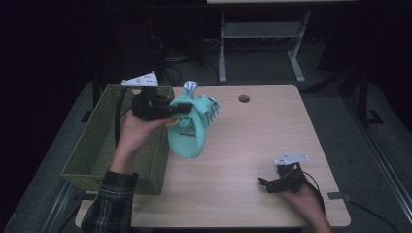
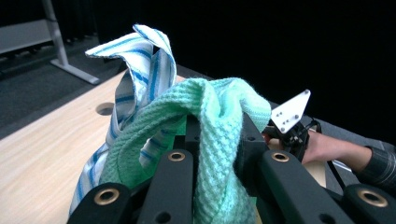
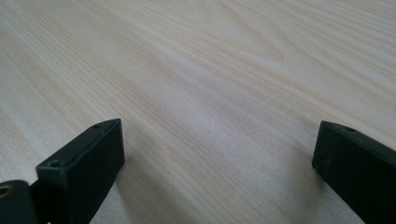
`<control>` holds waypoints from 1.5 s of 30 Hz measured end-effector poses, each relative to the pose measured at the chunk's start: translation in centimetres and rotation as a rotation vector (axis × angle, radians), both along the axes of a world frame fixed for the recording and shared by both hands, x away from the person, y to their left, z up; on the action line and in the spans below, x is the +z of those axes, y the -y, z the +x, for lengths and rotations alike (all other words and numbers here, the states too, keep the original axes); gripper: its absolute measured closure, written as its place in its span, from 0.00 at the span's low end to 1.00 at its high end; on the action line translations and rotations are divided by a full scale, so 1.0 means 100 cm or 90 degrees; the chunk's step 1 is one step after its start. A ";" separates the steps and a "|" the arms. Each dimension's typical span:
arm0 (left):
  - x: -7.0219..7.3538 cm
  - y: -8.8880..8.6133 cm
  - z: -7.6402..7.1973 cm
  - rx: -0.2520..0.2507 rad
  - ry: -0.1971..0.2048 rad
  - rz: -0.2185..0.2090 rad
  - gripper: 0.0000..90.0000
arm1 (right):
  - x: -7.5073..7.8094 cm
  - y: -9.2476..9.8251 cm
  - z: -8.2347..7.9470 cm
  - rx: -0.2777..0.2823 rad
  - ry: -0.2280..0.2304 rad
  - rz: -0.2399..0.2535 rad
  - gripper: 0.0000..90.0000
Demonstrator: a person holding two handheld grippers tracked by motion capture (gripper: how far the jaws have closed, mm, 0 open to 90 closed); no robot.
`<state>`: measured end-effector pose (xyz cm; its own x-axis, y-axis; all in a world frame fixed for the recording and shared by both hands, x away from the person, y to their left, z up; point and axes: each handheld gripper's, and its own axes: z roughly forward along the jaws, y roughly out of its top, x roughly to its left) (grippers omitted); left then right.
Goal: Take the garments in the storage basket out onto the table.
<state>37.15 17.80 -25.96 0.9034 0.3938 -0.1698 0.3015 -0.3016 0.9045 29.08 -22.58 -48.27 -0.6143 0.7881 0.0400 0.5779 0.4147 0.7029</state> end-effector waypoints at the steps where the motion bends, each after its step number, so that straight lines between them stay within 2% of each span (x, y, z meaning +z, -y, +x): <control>1: -0.003 0.004 0.000 -0.005 -0.002 0.001 0.88 | 0.000 0.000 0.000 0.000 0.000 0.000 0.02; 7: -0.014 0.026 0.000 -0.042 -0.004 0.006 0.88 | 0.000 0.000 0.000 0.000 0.000 0.000 0.02; 15: -0.033 0.050 -0.002 -0.067 -0.010 0.012 0.88 | 0.000 0.000 0.000 -0.001 -0.001 0.002 0.02; 23: -0.054 0.075 -0.002 -0.092 -0.016 0.050 0.87 | 0.000 0.000 0.000 -0.001 -0.001 0.001 0.02; 31: -0.076 0.093 -0.003 -0.110 -0.027 0.073 0.87 | 0.000 0.000 0.000 -0.001 -0.001 0.002 0.02; 37: -0.093 0.105 -0.006 -0.123 -0.040 0.081 0.87 | 0.000 0.000 0.000 -0.001 -0.001 0.002 0.02; 45: -0.111 0.117 -0.006 -0.140 -0.037 0.103 0.87 | 0.000 0.000 0.000 -0.001 0.000 0.001 0.02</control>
